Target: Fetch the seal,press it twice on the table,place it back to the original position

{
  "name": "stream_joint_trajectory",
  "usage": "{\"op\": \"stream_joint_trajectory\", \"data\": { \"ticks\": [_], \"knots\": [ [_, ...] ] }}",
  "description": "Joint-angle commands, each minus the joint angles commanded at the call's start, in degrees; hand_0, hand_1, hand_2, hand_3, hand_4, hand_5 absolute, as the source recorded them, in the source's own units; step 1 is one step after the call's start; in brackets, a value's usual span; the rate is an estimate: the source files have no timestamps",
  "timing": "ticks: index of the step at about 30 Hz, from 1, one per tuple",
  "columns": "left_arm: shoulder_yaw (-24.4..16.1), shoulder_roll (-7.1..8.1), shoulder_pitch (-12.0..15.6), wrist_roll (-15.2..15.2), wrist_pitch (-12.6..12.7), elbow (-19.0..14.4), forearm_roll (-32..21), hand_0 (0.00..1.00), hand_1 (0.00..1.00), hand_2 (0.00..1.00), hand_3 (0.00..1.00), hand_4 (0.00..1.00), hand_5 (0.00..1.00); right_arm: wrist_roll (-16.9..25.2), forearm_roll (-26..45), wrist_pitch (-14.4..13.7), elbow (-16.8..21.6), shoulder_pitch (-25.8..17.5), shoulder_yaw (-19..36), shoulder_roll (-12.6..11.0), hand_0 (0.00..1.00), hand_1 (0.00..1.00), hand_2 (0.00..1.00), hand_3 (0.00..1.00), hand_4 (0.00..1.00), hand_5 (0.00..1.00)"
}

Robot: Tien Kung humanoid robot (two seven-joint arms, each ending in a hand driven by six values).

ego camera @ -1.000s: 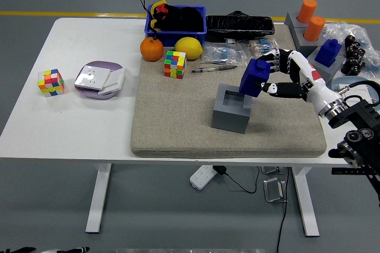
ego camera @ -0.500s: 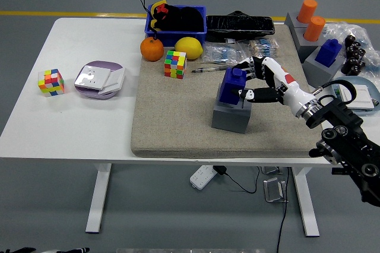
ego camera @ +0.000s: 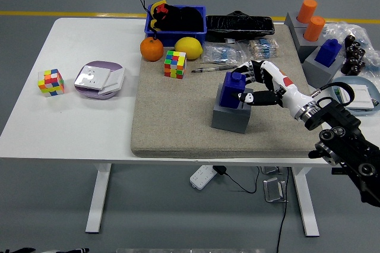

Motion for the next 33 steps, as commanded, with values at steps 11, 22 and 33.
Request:
{"op": "stream_joint_trajectory", "data": {
  "ticks": [11,22,33],
  "knots": [
    [0.2,0.12,-0.1,0.0,0.0,-0.1,0.1,0.82,0.816,0.788,0.836,0.804,0.404,0.2,-0.5,-0.1,-0.4,0.1,0.2,0.0,0.492,0.355,0.358,0.363,0.658,0.002],
    [0.3,0.14,0.0,0.0,-0.1,-0.1,0.1,0.82,0.816,0.788,0.836,0.805,0.405,0.3,-1.9,-0.1,-0.6,0.0,0.8,0.0,0.494,0.355,0.357,0.362,0.659,0.002],
    [0.1,-0.04,0.1,0.0,-0.1,0.0,0.1,0.82,0.816,0.788,0.836,0.804,0.404,0.4,-2.9,-0.1,-1.0,0.0,0.9,-0.1,0.493,0.354,0.357,0.364,0.662,0.002]
  ]
}}
